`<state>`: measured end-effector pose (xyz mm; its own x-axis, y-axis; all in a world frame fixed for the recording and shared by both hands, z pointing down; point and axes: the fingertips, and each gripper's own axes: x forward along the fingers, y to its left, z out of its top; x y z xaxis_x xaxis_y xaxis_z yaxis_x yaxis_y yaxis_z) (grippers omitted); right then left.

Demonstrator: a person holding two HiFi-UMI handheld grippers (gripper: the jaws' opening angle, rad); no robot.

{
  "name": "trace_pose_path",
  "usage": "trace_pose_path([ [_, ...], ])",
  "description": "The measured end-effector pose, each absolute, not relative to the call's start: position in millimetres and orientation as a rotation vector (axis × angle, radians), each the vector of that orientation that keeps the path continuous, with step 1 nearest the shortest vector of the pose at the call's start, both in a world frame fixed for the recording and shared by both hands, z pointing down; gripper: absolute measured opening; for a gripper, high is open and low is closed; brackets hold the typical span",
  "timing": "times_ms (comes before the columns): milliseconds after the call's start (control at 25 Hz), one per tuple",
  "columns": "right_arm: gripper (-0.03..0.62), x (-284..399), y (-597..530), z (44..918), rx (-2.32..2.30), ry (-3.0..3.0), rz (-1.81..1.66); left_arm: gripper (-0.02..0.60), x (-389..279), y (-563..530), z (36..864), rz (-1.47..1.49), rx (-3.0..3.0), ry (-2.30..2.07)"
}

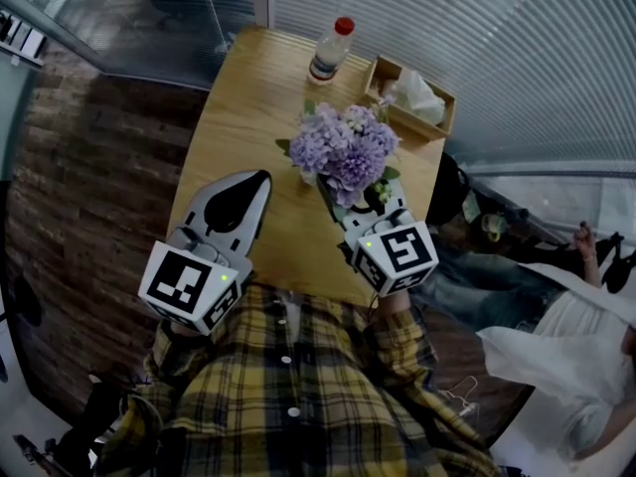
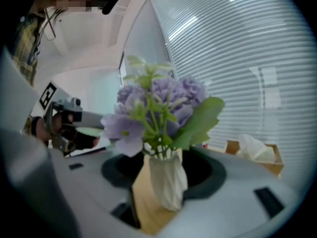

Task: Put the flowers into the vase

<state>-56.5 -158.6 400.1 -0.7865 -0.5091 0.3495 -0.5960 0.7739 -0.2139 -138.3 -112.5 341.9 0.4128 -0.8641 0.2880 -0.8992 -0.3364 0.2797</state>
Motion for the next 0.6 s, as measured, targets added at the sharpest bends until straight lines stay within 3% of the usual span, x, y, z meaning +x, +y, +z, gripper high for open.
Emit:
trace_pose_path([
  [600, 0.233, -55, -148, 419, 0.828, -2.624, 0.500, 0.009, -139, -110, 342, 0.122, 2.286, -1.506],
])
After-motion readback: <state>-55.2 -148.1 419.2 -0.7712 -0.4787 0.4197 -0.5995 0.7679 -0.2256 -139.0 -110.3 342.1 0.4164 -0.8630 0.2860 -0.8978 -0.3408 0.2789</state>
